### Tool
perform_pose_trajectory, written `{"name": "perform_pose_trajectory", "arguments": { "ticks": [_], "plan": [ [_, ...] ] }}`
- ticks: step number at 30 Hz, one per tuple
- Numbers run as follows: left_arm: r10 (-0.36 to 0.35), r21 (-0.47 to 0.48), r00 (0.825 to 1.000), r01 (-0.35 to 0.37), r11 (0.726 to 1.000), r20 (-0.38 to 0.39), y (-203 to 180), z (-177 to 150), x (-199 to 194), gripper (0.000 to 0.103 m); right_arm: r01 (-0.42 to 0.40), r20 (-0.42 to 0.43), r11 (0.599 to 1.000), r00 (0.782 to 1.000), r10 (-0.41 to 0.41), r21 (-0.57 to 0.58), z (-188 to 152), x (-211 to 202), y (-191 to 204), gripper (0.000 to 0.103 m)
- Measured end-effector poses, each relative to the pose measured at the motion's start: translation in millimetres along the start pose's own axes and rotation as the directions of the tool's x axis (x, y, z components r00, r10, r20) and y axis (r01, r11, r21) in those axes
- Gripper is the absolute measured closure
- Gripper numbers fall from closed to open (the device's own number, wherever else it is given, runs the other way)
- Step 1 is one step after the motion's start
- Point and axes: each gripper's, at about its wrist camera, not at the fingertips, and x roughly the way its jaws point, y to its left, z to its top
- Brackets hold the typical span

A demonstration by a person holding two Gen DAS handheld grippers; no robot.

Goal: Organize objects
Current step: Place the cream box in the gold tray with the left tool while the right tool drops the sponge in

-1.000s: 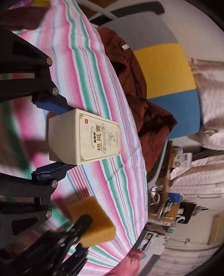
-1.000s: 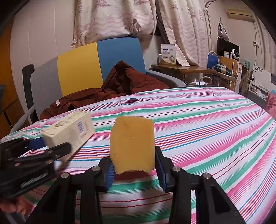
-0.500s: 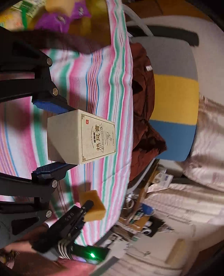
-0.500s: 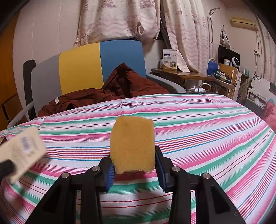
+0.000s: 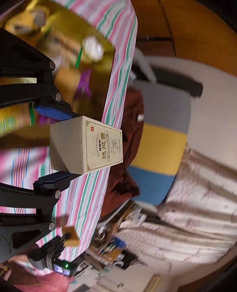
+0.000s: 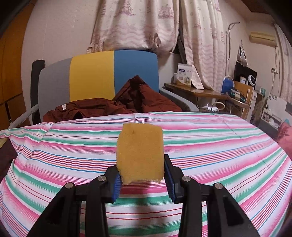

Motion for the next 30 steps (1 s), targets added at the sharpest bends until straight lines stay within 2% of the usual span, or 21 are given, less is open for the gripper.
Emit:
{"name": "perform_pose_trajectory", "arguments": {
  "ticks": [4,10,13,15,17,18,20,22,24,30],
  "plan": [
    [0.087,-0.067,0.996,-0.087,0.994,-0.003,51,2,-7,0.052,-0.014,-0.001,1.0,1.0,0.014,-0.021,0,-4,5,0.063],
    [0.166,-0.132,0.983,-0.176,0.975,-0.084,110,-2,1,0.052,-0.056,-0.019,0.998,0.998,0.055,-0.041,2,-20,18,0.063],
    [0.169,-0.136,0.978,-0.185,0.973,-0.122,126,-3,7,0.052,-0.129,-0.014,0.992,0.991,0.129,0.002,5,-37,29,0.063],
    [0.158,-0.128,0.975,-0.179,0.976,-0.154,130,-4,13,0.051,-0.208,-0.009,0.978,0.978,0.209,0.032,10,-52,44,0.063],
    [0.181,-0.118,0.971,-0.2,0.973,-0.156,128,-5,11,0.047,-0.271,0.005,0.962,0.963,0.271,0.027,15,-67,61,0.063],
    [0.177,-0.12,0.973,-0.195,0.973,-0.15,128,-6,9,0.044,-0.306,0.01,0.952,0.952,0.306,0.021,18,-73,70,0.063],
    [0.161,-0.126,0.978,-0.177,0.976,-0.13,126,-8,0,0.027,-0.382,0.019,0.924,0.924,0.382,0.0,23,-89,92,0.063],
    [0.169,-0.123,0.98,-0.181,0.976,-0.1,123,-10,-12,0.017,-0.455,0.015,0.89,0.89,0.456,-0.036,26,-103,117,0.063],
    [0.176,-0.115,0.981,-0.185,0.976,-0.078,121,-13,-23,0.014,-0.504,0.004,0.861,0.863,0.505,-0.065,26,-112,136,0.063],
    [0.21,-0.083,0.977,-0.212,0.974,-0.035,123,-26,-55,0.001,-0.653,-0.098,0.749,0.757,0.646,-0.112,19,-130,195,0.063]
  ]
}}
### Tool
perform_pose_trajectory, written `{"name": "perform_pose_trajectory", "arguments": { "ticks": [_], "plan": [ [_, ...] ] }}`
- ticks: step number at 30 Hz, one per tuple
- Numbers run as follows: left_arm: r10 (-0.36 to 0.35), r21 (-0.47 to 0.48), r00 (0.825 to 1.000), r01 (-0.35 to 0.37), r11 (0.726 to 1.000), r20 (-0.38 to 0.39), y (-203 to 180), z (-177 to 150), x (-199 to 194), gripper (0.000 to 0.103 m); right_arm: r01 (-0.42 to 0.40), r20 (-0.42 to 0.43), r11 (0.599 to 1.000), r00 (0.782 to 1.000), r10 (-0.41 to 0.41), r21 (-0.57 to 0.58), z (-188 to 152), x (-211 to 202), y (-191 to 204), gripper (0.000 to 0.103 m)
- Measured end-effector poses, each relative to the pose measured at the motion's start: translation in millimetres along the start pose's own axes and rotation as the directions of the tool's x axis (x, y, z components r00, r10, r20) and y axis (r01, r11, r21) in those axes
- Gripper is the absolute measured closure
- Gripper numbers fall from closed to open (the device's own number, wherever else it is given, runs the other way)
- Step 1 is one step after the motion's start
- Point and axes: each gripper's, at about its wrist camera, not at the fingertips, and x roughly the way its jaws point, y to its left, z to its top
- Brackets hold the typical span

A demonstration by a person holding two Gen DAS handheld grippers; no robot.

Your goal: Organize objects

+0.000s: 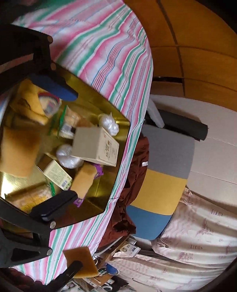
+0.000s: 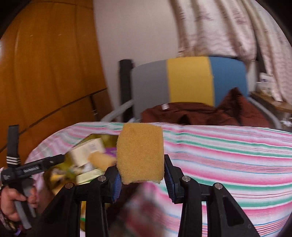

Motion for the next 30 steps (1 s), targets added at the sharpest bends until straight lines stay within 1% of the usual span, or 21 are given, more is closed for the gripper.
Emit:
{"name": "perform_pose_trajectory", "arguments": {
  "ticks": [3,6,10,15,17,19,20,21,22,24,25,26,27,28,30],
  "plan": [
    [0.013,-0.011,1.0,-0.013,1.0,0.005,9,-5,-10,0.0,-0.068,-0.061,0.998,0.996,0.067,-0.014,-4,16,23,0.063],
    [0.011,-0.03,1.0,-0.011,0.999,-0.001,16,-8,-16,0.0,-0.117,-0.112,0.993,0.987,0.113,-0.029,-10,28,45,0.063],
    [0.037,-0.047,0.999,-0.038,0.998,-0.022,21,-13,-22,0.0,-0.176,-0.209,0.984,0.964,0.167,-0.027,-22,47,69,0.063],
    [0.099,-0.043,0.995,-0.1,0.994,-0.022,22,-13,-30,0.0,-0.209,-0.313,0.976,0.932,0.182,-0.057,-36,63,86,0.061],
    [0.122,-0.051,0.992,-0.123,0.991,-0.031,23,-11,-32,0.0,-0.194,-0.309,0.978,0.937,0.164,-0.071,-37,62,89,0.058],
    [0.122,-0.068,0.991,-0.125,0.99,-0.045,24,-9,-34,0.0,-0.163,-0.277,0.983,0.951,0.134,-0.085,-36,55,87,0.054],
    [0.128,-0.075,0.991,-0.132,0.988,-0.049,25,-8,-34,0.0,-0.135,-0.256,0.987,0.961,0.108,-0.091,-34,50,85,0.053],
    [0.14,-0.077,0.989,-0.144,0.987,-0.055,25,-8,-35,0.0,-0.107,-0.239,0.99,0.968,0.083,-0.092,-33,47,83,0.05],
    [0.152,-0.075,0.986,-0.157,0.985,-0.061,24,-8,-35,0.0,-0.085,-0.219,0.993,0.973,0.065,-0.084,-31,43,80,0.05],
    [0.162,-0.067,0.985,-0.166,0.984,-0.066,23,-8,-36,0.0,-0.096,-0.184,0.994,0.979,0.087,-0.044,-25,37,73,0.05],
    [0.168,-0.06,0.983,-0.173,0.983,-0.067,21,-9,-37,0.0,-0.112,-0.17,0.993,0.98,0.107,-0.024,-24,35,70,0.05],
    [0.175,-0.056,0.982,-0.179,0.982,-0.066,20,-9,-37,0.0,-0.121,-0.174,0.992,0.978,0.116,-0.02,-23,36,69,0.051],
    [0.183,-0.055,0.981,-0.187,0.981,-0.066,19,-9,-39,0.0,-0.116,-0.192,0.993,0.975,0.108,-0.034,-22,40,70,0.055],
    [0.192,-0.054,0.979,-0.196,0.979,-0.065,18,-9,-39,0.0,-0.109,-0.218,0.992,0.971,0.094,-0.058,-23,48,74,0.063],
    [0.201,-0.046,0.977,-0.204,0.978,-0.07,14,-9,-41,0.0,-0.135,-0.255,0.989,0.96,0.115,-0.064,-27,59,79,0.065]
  ]
}}
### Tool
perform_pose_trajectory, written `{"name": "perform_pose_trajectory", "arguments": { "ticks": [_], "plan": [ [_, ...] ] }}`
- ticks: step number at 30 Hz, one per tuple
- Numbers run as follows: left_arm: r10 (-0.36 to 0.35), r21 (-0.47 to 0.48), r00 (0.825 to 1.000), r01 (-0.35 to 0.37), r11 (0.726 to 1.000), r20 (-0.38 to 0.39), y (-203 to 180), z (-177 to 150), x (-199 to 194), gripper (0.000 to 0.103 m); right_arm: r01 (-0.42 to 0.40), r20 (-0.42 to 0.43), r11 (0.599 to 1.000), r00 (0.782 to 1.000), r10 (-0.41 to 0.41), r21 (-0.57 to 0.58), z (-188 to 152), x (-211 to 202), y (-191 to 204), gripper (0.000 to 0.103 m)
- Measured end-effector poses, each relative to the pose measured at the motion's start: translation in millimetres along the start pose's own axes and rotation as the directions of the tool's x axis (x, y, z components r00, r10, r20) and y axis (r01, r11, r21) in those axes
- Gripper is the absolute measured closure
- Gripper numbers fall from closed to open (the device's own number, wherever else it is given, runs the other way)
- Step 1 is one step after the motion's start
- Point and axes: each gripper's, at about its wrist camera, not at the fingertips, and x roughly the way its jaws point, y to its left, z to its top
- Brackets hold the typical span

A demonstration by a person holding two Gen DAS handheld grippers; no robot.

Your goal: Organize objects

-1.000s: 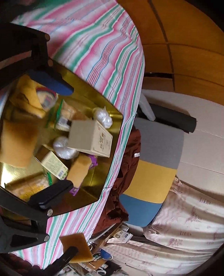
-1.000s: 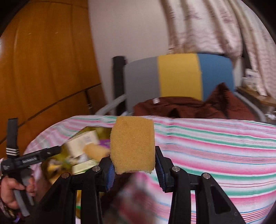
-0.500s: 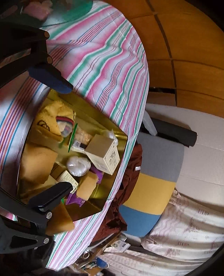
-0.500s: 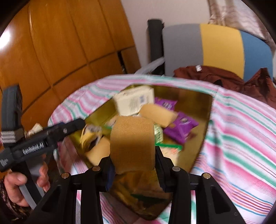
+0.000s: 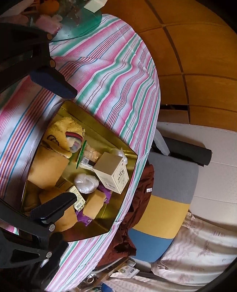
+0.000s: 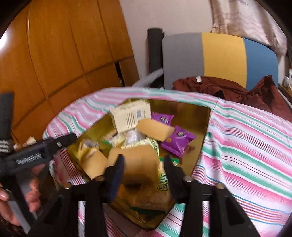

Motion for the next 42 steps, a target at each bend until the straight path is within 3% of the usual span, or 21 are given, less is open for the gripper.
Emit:
{"name": "perform_pose_trajectory", "arguments": {
  "ticks": [2,5,8,10,11,15,21,31,42],
  "plan": [
    [0.007,0.006,1.0,-0.007,1.0,0.0,-2,0,-2,0.0,-0.03,-0.07,1.0,0.997,0.03,-0.007,-1,17,6,0.065],
    [0.043,0.022,0.999,-0.043,0.999,0.011,-3,0,-8,0.0,-0.025,-0.071,1.0,0.997,0.025,0.006,-1,14,13,0.062],
    [0.12,0.04,0.992,-0.122,0.992,0.038,-3,0,-14,0.0,0.052,-0.057,0.999,0.997,-0.051,0.009,5,3,18,0.045],
    [0.149,0.052,0.988,-0.151,0.987,0.045,-3,0,-16,0.0,0.131,-0.063,0.991,0.989,-0.131,-0.004,11,0,20,0.026],
    [0.159,0.061,0.986,-0.161,0.985,0.045,-3,0,-16,0.0,0.155,-0.069,0.988,0.985,-0.155,-0.007,13,1,21,0.024],
    [0.158,0.059,0.987,-0.16,0.985,0.039,0,-3,-20,0.0,0.225,-0.077,0.974,0.971,-0.225,-0.004,23,-6,27,0.024],
    [0.209,0.064,0.975,-0.213,0.975,0.069,1,-5,-30,0.0,0.325,-0.088,0.945,0.943,-0.321,0.029,32,-16,37,0.023],
    [0.226,0.039,0.973,-0.227,0.973,0.039,10,-2,-33,0.0,0.381,-0.128,0.923,0.919,-0.372,0.055,32,-15,45,0.023],
    [0.218,0.063,0.976,-0.219,0.974,0.019,7,-2,-34,0.0,0.368,-0.141,0.926,0.924,-0.354,0.082,36,-15,51,0.023]
  ]
}}
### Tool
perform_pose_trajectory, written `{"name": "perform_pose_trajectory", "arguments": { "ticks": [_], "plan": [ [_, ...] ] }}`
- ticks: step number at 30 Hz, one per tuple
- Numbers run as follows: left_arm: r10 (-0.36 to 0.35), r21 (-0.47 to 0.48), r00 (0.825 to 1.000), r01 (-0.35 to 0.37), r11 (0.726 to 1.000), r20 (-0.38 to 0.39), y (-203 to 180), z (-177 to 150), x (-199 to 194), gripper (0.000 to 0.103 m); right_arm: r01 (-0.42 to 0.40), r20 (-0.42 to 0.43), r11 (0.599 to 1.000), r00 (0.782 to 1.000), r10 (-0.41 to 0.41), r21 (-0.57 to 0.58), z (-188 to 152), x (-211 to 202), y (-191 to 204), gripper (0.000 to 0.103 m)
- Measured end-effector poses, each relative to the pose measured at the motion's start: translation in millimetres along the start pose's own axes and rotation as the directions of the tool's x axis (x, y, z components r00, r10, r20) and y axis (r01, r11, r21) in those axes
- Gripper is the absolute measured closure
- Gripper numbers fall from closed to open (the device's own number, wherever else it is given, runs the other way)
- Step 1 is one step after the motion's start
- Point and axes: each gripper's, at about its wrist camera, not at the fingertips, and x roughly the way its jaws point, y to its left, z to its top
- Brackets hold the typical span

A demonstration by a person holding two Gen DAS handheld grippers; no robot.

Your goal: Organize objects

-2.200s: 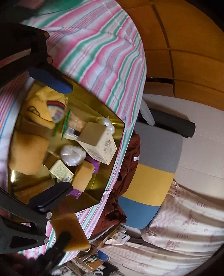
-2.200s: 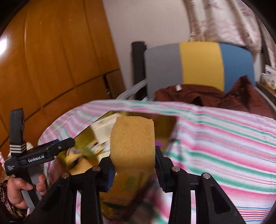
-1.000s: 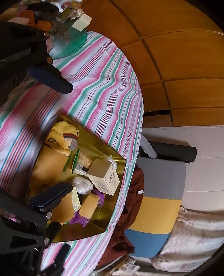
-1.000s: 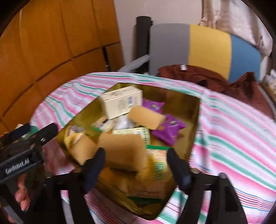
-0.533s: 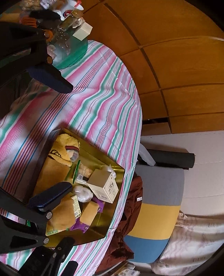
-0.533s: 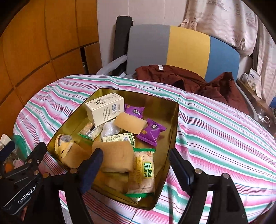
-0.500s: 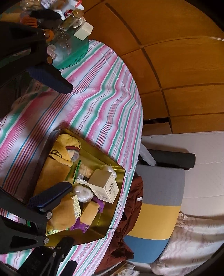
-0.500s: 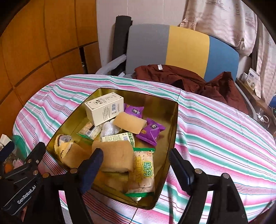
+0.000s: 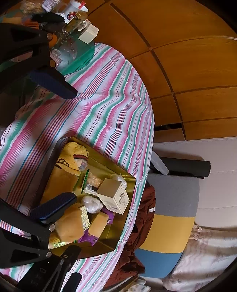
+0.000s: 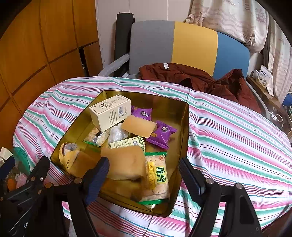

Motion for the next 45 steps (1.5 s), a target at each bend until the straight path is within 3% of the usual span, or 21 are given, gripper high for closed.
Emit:
{"name": "perform_pose_trajectory", "arguments": {
  "ticks": [20,38,45],
  "plan": [
    [-0.055,-0.004,0.997,0.055,0.998,-0.058,-2,-2,5,0.0,0.04,-0.004,0.999,0.999,-0.04,0.013,-2,4,-2,0.023],
    [-0.124,0.047,0.99,0.127,0.991,-0.064,-15,-6,0,0.001,0.073,0.001,0.996,0.997,-0.073,0.051,-2,7,-15,0.023],
    [-0.12,0.035,0.991,0.122,0.992,-0.067,-12,-7,2,0.002,0.08,-0.002,0.995,0.997,-0.08,0.066,-2,9,-20,0.023]
  ]
}}
